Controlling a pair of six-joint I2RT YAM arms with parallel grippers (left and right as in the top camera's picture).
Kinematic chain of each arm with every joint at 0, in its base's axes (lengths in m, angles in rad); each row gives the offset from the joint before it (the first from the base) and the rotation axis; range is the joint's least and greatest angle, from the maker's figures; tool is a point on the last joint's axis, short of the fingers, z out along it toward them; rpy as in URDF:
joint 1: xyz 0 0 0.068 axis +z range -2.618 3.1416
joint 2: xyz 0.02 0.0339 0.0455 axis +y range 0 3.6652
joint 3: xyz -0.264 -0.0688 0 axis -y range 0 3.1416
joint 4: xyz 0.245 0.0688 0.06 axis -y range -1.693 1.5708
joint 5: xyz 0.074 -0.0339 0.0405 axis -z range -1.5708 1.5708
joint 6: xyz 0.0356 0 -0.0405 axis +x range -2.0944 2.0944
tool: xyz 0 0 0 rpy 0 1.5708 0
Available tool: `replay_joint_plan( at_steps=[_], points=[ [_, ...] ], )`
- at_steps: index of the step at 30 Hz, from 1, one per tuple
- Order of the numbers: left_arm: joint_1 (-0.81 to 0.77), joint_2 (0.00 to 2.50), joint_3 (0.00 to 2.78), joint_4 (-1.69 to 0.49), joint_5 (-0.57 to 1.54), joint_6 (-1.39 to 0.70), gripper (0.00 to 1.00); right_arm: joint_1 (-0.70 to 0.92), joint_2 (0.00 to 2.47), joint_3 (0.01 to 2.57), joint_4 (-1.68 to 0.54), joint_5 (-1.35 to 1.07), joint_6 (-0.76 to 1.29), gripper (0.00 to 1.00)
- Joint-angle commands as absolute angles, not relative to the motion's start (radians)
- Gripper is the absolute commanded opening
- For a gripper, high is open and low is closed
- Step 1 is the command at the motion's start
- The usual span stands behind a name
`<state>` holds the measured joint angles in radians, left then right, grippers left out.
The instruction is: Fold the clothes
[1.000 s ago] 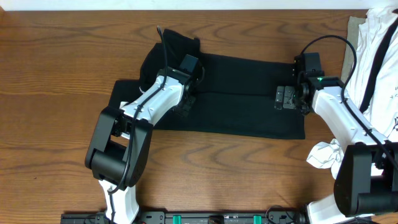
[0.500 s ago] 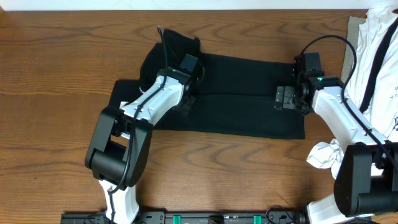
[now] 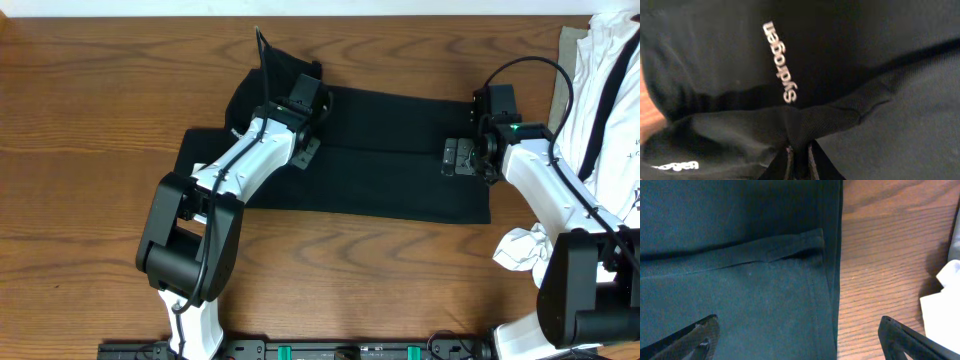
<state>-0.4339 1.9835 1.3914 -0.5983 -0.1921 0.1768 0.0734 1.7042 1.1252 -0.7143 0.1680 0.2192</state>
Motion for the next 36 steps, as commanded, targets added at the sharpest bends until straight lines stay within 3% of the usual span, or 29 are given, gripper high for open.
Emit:
replay_joint_plan(
  at_steps=[1,18,22,26,32,36],
  points=[
    [-0.432,1.961,1.411,-0.571,-0.265,0.211,0.15,0.072,1.697,1.135,-0.715,0.168,0.22,0.99],
    [-0.404,2.027,1.409,-0.439,-0.263,0.207,0.17,0.071,1.697,1.135,-0.715,0.168,0.22,0.99],
    [-0.404,2.026,1.409,-0.385,-0.263,0.205,0.28,0.072,1.697,1.135,-0.715,0.167,0.22,0.99],
    [-0.404,2.026,1.409,-0.357,-0.263,0.205,0.46,0.072,1.697,1.135,-0.715,0.167,0.22,0.99],
    [-0.4,2.022,1.416,-0.311,-0.263,0.16,0.59,0.072,1.697,1.135,-0.715,0.168,0.22,0.99],
    [-0.379,1.963,1.435,-0.352,-0.263,0.038,0.6,0.072,1.697,1.135,-0.715,0.168,0.22,0.99]
  ],
)
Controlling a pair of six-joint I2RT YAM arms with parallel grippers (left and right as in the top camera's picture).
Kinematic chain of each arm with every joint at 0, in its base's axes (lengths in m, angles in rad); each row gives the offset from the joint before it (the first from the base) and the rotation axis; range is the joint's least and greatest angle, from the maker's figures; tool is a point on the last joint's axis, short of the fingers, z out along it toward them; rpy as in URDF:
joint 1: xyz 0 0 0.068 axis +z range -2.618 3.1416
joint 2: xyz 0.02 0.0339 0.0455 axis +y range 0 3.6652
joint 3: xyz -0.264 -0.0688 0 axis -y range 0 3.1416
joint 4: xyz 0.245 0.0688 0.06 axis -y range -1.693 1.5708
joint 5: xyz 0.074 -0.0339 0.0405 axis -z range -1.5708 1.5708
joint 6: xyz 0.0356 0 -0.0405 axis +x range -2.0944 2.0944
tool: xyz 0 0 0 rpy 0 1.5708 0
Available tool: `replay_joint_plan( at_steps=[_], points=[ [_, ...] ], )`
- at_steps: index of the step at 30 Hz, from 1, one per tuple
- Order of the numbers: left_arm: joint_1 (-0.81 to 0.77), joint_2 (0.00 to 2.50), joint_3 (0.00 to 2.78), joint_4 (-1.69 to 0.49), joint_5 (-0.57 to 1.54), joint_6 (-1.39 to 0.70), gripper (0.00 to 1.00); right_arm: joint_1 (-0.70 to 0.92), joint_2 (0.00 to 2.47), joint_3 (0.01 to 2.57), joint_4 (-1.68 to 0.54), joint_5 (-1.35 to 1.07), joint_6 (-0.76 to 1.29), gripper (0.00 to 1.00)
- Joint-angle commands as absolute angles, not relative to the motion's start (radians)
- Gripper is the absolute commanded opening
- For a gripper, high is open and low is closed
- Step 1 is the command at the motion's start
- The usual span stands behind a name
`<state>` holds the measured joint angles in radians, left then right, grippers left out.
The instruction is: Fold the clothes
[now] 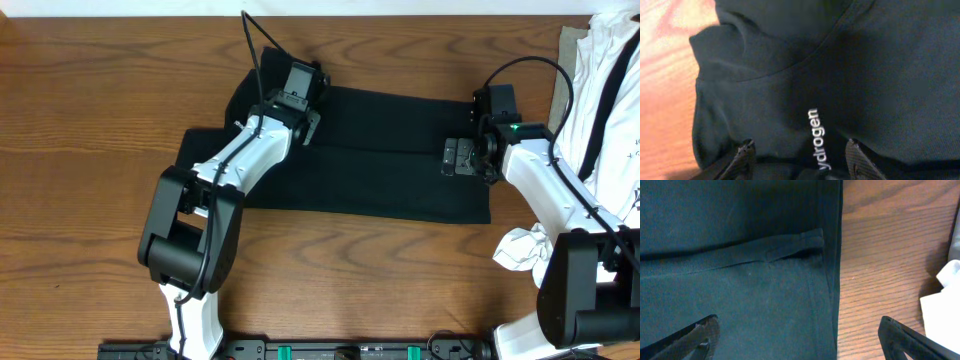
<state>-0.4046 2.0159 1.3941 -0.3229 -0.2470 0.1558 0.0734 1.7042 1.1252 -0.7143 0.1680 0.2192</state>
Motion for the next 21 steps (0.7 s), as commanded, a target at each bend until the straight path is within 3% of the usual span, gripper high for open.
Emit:
replay_joint_plan(
  at_steps=[1,9,21],
  points=[
    [-0.353,1.904,1.447,-0.411,-0.261,-0.058,0.6,0.071,1.697,1.135,-0.715,0.167,0.22,0.99],
    [-0.14,1.693,1.446,-0.672,-0.113,-0.123,0.6,0.07,1.697,1.135,-0.715,0.168,0.22,0.99],
    [0.013,1.818,1.408,-0.71,0.044,0.397,0.63,0.071,1.697,1.135,-0.715,0.167,0.22,0.99]
  ],
)
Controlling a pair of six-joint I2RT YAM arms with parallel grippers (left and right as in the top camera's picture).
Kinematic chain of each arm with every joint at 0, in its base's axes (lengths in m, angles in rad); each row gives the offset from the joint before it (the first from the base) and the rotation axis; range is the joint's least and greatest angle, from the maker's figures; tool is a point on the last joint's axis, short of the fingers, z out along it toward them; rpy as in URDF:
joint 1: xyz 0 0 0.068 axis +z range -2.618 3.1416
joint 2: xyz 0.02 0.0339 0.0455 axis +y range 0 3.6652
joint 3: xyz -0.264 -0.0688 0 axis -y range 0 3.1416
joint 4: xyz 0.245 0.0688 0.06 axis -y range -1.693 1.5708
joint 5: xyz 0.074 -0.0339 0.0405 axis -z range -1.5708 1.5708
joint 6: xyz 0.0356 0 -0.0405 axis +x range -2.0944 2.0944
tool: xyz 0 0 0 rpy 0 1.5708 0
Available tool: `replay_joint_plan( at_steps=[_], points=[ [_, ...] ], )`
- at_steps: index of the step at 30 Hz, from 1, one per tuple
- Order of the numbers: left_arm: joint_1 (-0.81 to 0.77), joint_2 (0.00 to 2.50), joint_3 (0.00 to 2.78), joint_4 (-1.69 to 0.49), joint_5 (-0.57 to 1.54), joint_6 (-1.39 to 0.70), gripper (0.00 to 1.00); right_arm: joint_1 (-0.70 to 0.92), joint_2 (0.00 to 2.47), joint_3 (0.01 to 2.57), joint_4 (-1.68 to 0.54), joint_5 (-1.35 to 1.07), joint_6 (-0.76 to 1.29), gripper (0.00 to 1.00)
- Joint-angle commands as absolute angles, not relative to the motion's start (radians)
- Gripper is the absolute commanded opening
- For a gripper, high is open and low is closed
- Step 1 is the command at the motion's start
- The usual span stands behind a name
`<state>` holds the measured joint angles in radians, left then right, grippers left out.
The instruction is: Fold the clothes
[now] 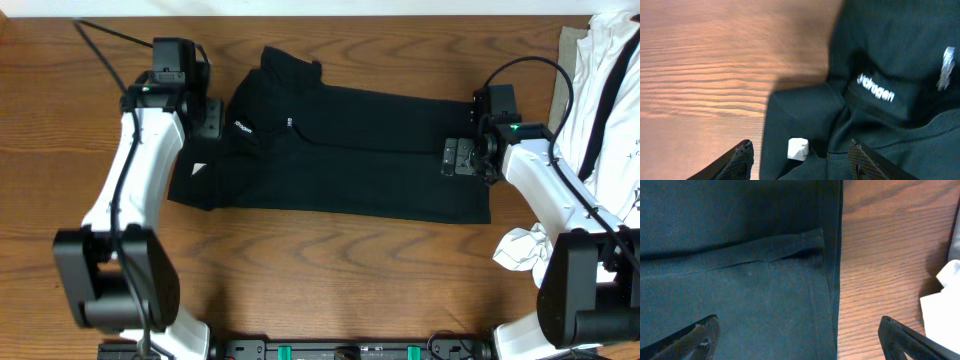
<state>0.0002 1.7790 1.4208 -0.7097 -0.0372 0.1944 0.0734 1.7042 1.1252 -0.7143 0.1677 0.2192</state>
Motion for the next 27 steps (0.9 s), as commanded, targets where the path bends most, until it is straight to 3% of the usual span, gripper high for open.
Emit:
replay_joint_plan(
  at_steps=[1,27],
  points=[
    [0.015,1.828,1.408,-0.706,0.06,0.426,0.63,0.071,1.697,1.135,-0.715,0.167,0.22,0.99],
    [0.014,1.945,1.408,-0.673,0.15,0.498,0.63,0.071,1.697,1.135,-0.715,0.168,0.22,0.99]
  ],
)
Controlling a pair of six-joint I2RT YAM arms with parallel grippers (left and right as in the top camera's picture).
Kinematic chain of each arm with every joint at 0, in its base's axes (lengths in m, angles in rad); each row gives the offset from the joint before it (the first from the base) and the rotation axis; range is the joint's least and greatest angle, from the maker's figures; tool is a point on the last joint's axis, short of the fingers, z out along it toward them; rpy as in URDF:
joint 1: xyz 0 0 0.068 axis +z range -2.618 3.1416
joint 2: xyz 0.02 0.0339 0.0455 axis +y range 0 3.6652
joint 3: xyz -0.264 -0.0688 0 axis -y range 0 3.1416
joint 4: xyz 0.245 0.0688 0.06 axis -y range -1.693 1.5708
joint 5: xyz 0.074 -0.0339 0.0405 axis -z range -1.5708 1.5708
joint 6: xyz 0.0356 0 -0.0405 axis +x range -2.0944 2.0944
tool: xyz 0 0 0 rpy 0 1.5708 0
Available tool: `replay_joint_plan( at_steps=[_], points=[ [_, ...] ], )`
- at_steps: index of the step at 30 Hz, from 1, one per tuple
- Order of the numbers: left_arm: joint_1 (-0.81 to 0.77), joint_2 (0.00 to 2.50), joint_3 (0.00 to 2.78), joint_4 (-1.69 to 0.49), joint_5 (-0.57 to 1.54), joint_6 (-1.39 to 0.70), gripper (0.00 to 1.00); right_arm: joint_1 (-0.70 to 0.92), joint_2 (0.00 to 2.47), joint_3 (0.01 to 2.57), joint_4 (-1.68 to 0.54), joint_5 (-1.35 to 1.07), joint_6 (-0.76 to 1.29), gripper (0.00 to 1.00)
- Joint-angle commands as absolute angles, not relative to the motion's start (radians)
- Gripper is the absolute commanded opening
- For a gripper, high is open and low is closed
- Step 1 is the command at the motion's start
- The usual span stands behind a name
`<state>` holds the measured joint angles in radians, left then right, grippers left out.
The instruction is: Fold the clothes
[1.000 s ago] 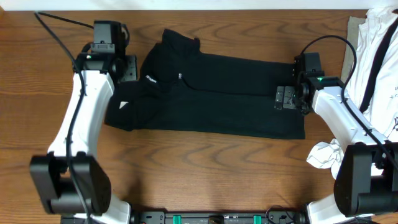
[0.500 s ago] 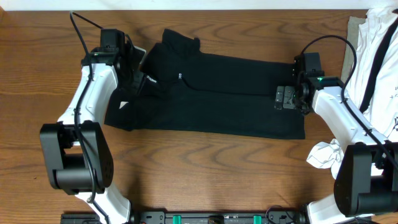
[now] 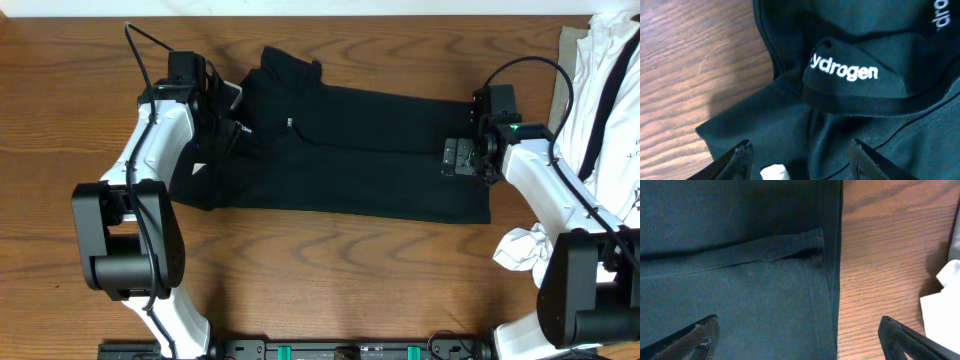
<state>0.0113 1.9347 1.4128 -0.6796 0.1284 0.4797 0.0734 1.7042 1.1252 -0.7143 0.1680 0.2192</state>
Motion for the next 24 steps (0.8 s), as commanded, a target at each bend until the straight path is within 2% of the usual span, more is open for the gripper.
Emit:
replay_joint_plan(
  at_steps=[1,24],
  points=[
    [0.014,1.947,1.408,-0.669,0.15,0.5,0.63,0.071,1.697,1.135,-0.715,0.168,0.22,0.99],
    [-0.013,1.959,1.357,-0.598,0.149,0.542,0.63,0.07,1.697,1.135,-0.715,0.168,0.22,0.99]
  ],
)
